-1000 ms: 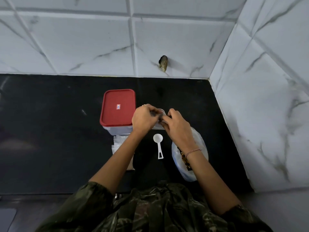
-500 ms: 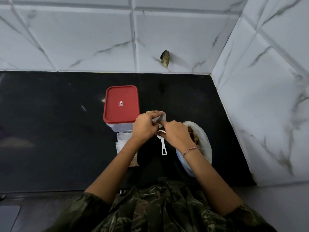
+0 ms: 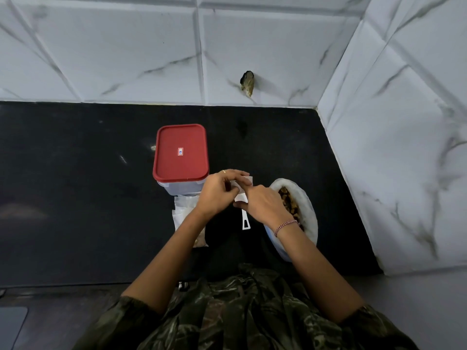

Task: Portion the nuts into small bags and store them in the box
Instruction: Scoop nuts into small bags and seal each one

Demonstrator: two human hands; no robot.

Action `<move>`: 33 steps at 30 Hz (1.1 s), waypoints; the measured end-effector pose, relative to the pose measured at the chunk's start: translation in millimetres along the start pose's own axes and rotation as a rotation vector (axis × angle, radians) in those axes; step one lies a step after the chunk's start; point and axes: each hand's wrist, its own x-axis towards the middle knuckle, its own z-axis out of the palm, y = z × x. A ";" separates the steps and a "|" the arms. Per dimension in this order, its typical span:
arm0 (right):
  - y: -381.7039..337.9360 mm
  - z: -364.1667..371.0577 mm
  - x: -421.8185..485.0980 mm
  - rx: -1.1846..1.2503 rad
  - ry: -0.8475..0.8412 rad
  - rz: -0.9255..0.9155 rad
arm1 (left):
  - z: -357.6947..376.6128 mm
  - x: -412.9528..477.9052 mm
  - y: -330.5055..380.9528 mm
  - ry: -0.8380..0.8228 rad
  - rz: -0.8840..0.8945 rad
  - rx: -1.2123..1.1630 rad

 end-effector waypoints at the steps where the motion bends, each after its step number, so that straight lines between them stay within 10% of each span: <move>1: -0.8 -0.2 -0.4 0.004 -0.017 -0.003 | 0.2 -0.1 -0.9 0.013 -0.005 0.006; 25: -4.7 4.2 -20.9 -0.211 0.266 -0.099 | -0.2 13.3 -5.5 0.021 -0.083 0.514; 33: -0.7 5.3 -26.0 -0.157 0.318 -0.161 | -10.3 2.9 -3.3 0.031 0.025 0.004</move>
